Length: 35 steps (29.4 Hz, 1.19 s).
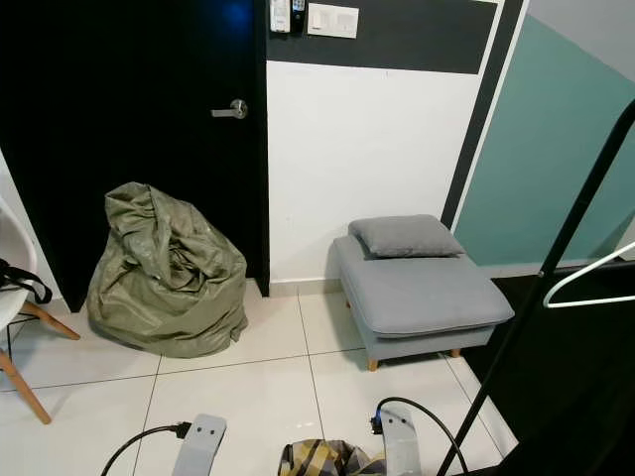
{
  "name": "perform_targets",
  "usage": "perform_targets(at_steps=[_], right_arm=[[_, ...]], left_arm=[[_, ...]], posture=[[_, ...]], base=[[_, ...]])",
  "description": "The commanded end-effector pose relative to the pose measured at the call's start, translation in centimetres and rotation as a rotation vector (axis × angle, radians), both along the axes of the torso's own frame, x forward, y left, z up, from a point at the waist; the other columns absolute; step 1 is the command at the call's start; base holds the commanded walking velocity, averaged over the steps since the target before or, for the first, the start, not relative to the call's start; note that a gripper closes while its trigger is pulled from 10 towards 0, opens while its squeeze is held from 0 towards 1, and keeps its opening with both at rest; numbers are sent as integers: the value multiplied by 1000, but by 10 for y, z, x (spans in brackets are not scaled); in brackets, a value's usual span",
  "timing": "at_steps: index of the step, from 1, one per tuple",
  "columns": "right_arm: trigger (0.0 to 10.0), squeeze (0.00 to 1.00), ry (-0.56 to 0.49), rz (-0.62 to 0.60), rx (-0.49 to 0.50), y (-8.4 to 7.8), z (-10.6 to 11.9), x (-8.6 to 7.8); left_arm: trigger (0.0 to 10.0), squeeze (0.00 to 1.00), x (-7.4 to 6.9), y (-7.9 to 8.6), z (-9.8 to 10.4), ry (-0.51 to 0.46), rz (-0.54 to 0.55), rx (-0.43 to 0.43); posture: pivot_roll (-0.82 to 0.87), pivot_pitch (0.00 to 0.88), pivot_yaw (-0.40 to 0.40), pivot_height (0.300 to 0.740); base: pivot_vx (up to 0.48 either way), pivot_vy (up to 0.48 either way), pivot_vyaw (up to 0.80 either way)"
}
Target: Hang hanger
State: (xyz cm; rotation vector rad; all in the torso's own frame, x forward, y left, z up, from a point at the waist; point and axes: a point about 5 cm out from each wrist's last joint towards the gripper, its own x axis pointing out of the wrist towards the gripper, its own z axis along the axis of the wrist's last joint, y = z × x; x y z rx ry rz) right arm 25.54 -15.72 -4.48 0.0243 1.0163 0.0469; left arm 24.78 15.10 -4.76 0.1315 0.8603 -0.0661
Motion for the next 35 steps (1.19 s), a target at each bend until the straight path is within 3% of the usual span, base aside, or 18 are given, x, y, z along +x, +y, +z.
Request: perform_targets(at_steps=[1,9,14,35], right_arm=[[10000,0,-7,-1,-8,-1,-1,-2],[10000,0,-4,3,-14,-2,-3,-4],[10000,0,-3,3,-15,-1,-3,-4],[10000,0,-20,51,-66,-3,-2,-3]], left_arm=[[10000,0,-8,0,-6,26,15,-13],[10000,0,-9,-2,-7,26,38,-37],[10000,0,-10,2,-7,29,67,-7],[10000,0,-9,-10,-6,14,-49,31]], posture=[[84,0,-73,740],[78,0,-68,740],[78,0,-68,740],[65,0,-67,740]], base=[[0,0,0],[0,0,0],[0,0,0],[0,0,0]])
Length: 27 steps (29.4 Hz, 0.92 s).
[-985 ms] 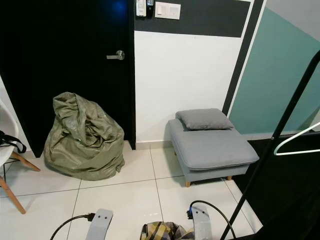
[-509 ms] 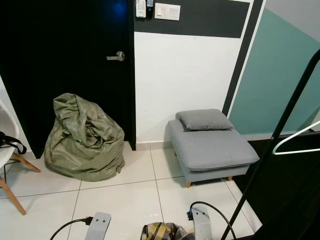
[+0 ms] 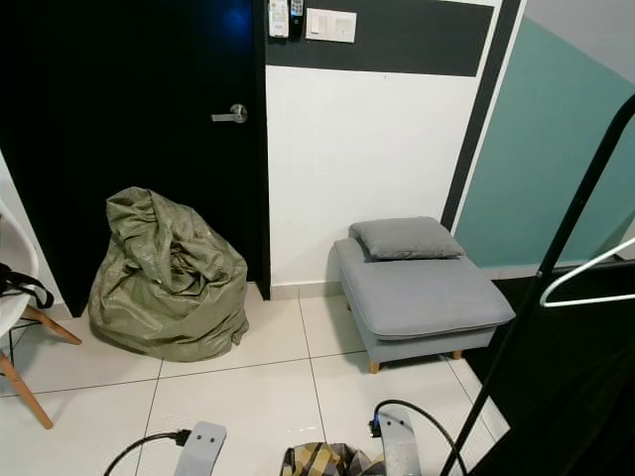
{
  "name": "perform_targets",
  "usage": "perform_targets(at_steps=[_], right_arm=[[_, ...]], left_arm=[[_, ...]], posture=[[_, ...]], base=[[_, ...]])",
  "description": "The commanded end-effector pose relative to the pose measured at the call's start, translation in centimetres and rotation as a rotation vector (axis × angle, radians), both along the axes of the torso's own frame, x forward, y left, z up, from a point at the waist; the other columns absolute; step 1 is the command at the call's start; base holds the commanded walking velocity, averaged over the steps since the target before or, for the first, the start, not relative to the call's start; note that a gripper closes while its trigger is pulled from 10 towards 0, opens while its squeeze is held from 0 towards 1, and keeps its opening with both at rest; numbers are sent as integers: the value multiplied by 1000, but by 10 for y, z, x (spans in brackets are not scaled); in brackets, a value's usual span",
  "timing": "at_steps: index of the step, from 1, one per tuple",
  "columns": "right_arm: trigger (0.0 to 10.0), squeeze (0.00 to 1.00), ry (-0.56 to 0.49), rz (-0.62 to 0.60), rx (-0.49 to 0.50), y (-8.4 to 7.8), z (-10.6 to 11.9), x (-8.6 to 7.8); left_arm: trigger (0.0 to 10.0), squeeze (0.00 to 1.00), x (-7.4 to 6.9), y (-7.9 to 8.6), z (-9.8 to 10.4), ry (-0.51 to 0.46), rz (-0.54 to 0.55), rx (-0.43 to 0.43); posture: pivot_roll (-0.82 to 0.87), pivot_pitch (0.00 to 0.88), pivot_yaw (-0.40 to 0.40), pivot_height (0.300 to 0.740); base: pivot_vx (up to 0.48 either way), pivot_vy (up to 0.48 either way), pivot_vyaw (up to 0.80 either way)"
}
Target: Hang hanger
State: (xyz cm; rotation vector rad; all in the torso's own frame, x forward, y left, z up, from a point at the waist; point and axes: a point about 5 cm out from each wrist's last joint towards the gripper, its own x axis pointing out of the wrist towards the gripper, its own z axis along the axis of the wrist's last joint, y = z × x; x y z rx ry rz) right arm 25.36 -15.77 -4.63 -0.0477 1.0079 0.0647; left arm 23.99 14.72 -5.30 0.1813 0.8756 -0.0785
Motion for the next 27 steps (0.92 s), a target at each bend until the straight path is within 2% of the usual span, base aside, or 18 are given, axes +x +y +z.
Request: perform_targets(at_steps=[1,6,11,17,20,23,27], right_arm=[[10000,0,-11,3,-14,-2,-1,-1],[10000,0,-18,-3,-14,-7,3,4],[10000,0,-34,-20,-3,-10,6,8],[10000,0,-15,9,23,1,4,5],[10000,0,-28,16,16,-2,10,13],[10000,0,-26,1,29,-2,11,14],[10000,0,-36,12,26,1,14,18]], left_arm=[[10000,0,-1,-6,-1,-1,-19,-8],[10000,0,2,-3,1,15,51,-30],[10000,0,6,-5,4,-5,42,-30],[10000,0,8,-3,5,-4,62,-47],[10000,0,6,-2,3,26,99,-74],[10000,0,8,-2,5,38,124,-91],[10000,0,18,2,13,-38,131,-67]], posture=[[65,0,-67,740],[64,0,-78,740],[52,0,-68,740],[57,0,-71,740],[67,0,-92,740],[73,0,-103,740],[76,0,-90,740]], base=[[0,0,0],[0,0,0],[0,0,0],[0,0,0],[0,0,0],[0,0,0],[0,0,0]])
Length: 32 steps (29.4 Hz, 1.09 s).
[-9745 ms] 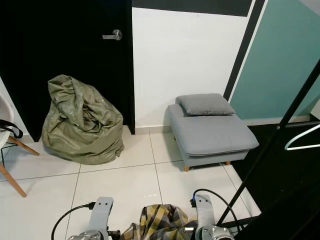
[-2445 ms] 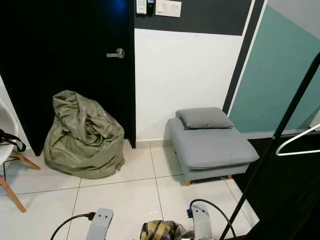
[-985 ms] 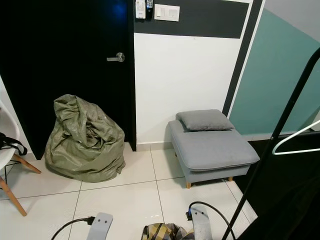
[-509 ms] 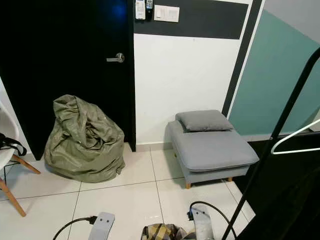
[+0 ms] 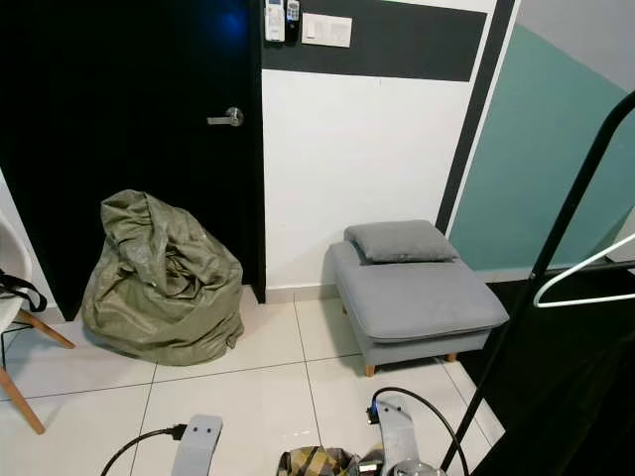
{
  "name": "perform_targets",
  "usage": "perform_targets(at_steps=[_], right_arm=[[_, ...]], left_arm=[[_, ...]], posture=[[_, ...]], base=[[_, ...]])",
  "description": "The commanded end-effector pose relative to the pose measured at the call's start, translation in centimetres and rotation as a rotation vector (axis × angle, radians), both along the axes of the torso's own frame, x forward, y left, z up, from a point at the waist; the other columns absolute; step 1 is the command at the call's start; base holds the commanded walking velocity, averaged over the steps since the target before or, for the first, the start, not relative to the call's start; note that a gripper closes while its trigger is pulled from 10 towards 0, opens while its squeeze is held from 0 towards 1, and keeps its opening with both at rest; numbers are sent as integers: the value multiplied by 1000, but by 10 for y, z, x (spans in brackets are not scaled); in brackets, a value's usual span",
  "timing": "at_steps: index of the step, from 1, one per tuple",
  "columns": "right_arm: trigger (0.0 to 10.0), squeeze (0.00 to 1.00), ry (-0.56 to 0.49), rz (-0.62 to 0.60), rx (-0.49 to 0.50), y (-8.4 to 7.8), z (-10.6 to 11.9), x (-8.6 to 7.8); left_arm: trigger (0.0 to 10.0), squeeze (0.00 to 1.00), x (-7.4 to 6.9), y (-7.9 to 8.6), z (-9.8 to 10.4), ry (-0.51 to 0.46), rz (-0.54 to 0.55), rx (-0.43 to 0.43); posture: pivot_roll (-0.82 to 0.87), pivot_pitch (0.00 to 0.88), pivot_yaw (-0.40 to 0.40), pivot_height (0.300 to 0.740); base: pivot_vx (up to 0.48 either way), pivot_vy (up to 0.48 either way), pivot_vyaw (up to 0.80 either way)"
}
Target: Hang hanger
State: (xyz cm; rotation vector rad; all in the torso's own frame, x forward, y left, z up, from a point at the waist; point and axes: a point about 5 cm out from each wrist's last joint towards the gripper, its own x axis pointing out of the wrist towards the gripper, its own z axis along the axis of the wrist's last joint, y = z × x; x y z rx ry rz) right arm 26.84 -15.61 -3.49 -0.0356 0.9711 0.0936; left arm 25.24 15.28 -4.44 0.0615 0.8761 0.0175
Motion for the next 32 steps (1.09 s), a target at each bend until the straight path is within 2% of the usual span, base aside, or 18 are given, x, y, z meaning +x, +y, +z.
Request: perform_targets(at_steps=[1,13,15,32], right_arm=[[10000,0,-1,-7,1,-1,2,3],[10000,0,-4,17,-20,0,3,4],[10000,0,-3,30,-28,1,4,5],[10000,0,-9,31,-19,6,8,10]], left_arm=[[10000,0,6,-3,5,-32,-1,1],[10000,0,3,-4,2,0,-6,-8],[10000,0,3,-5,2,7,-8,-11],[10000,0,10,3,8,-6,12,-5]], posture=[[76,0,-90,740],[60,0,-84,740],[42,44,-85,740],[31,91,-89,740]], base=[[0,0,0],[0,0,0],[0,0,0],[0,0,0]])
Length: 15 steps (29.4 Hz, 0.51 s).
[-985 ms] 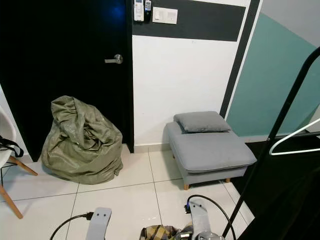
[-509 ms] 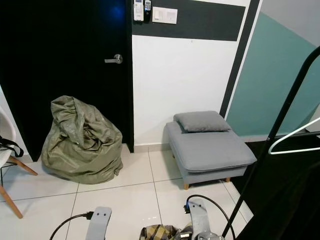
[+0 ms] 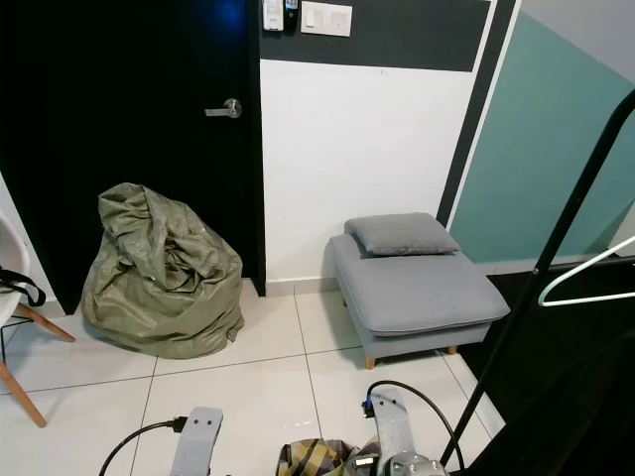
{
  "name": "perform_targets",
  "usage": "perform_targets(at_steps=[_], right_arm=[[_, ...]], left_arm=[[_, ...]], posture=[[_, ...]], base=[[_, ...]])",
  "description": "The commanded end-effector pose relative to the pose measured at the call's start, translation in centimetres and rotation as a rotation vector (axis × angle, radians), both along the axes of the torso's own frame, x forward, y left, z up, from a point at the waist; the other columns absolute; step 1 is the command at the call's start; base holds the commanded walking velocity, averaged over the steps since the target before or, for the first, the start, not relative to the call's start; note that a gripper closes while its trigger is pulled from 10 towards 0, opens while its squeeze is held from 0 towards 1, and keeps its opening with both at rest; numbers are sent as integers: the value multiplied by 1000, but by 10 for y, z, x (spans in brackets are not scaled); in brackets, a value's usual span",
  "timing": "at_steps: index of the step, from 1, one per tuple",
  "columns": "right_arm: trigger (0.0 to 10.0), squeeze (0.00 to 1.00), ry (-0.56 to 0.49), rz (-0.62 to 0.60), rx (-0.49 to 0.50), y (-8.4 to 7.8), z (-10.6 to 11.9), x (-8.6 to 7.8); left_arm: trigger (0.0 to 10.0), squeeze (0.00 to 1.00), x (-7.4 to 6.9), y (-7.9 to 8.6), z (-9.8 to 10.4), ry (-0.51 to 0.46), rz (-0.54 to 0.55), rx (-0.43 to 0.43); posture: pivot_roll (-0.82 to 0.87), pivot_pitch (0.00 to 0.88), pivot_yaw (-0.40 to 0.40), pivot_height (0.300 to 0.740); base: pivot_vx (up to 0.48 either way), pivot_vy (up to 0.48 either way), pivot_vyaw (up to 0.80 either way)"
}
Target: Hang hanger
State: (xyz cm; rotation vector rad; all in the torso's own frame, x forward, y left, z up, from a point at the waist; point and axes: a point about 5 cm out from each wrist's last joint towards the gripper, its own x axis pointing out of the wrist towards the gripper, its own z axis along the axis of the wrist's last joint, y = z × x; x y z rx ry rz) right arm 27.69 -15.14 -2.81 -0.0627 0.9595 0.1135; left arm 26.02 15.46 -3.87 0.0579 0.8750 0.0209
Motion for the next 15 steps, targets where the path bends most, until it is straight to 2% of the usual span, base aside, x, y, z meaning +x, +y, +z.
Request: perform_targets(at_steps=[1,11,15], right_arm=[[10000,0,-3,14,-15,2,2,3],[10000,0,-5,10,-10,2,2,3],[10000,0,-13,-3,16,2,4,5]], left_arm=[[10000,0,3,2,3,-6,9,-1],[10000,0,3,2,3,-2,-3,0],[10000,0,4,0,4,-8,-15,-2]], posture=[[27,93,-87,740],[32,107,-84,740],[34,147,-91,740]], base=[[0,0,0],[0,0,0],[0,0,0]])
